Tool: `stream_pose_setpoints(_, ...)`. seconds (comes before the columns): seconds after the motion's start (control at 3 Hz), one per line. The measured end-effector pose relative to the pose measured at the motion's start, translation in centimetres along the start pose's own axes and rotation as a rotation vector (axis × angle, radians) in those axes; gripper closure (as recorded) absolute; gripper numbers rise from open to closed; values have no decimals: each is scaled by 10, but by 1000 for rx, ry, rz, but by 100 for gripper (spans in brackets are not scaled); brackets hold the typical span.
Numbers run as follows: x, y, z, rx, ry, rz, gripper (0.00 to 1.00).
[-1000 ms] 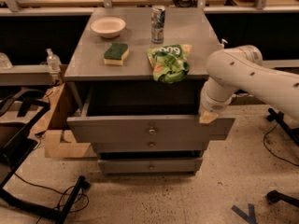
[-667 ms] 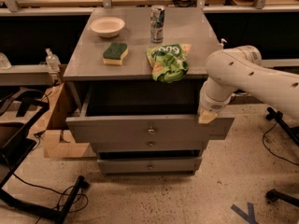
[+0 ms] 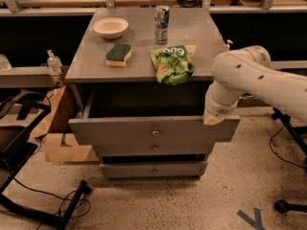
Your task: Open top drawer
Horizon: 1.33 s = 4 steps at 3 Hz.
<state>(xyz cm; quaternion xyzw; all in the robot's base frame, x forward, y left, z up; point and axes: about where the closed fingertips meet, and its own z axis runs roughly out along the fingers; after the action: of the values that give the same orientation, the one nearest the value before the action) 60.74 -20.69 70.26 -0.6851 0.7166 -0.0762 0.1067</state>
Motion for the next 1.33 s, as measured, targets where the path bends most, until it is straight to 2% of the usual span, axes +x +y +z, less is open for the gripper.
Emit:
stream_pose_setpoints(0.67,-59,135,-65,-87,-244,-35,100)
stream_pose_setpoints(1.0,-78,160,-85,-68,-338,-65,100)
stream_pose_setpoints(1.33,-75,130,-76,-29,-388,-103,100)
